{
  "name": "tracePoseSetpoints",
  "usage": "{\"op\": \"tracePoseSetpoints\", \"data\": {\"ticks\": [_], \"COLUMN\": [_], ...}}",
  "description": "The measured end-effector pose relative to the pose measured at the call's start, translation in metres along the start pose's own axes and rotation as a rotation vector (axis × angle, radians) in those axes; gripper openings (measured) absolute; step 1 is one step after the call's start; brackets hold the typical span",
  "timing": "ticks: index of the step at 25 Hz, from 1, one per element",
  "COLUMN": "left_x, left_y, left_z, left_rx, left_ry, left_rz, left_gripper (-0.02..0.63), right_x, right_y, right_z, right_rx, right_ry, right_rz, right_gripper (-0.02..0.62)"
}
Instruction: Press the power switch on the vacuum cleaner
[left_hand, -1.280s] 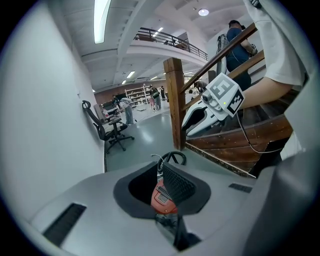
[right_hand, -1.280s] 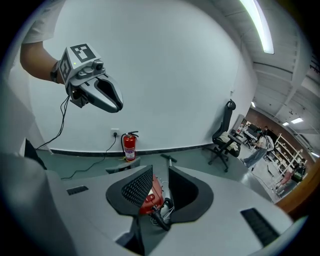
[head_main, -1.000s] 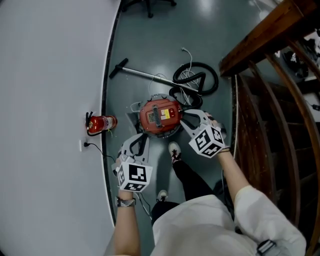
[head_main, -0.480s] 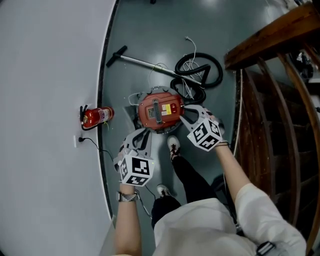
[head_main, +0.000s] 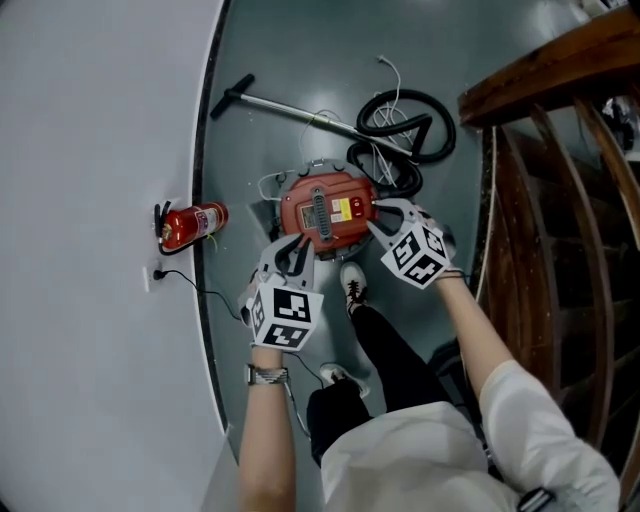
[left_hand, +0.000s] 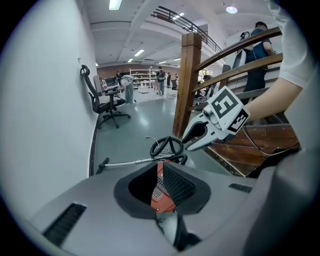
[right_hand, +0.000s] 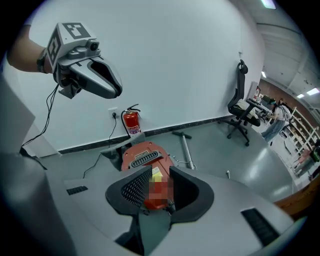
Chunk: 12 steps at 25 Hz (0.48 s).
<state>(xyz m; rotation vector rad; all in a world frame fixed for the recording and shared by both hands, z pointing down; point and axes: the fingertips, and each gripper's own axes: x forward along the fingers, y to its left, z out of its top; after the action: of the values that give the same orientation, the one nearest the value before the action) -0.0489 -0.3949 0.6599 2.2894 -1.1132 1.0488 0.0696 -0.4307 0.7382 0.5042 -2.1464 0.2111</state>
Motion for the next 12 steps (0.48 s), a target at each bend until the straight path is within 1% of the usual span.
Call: {"op": "tracePoseSetpoints", "data": {"ticks": [5,12], "left_x": [0.021,0.048], "left_y": [0.003,0.005], "left_z": [-0.016,-0.027], "left_rx": [-0.021,-0.046], "left_ry": [0.026,0.046], "left_rz": [-0.013,-0.019], "left_gripper": [0.035,0.034], "right_x": [0.02,0.044], "right_y": [0.0,-0.002], "right_z": [-0.011,-0.026], "right_rx": [0.053,0.069], "right_ry": [0.001,0.025], "right_rz": [0.009,0.024], "right_gripper": [0.121,0.121]}}
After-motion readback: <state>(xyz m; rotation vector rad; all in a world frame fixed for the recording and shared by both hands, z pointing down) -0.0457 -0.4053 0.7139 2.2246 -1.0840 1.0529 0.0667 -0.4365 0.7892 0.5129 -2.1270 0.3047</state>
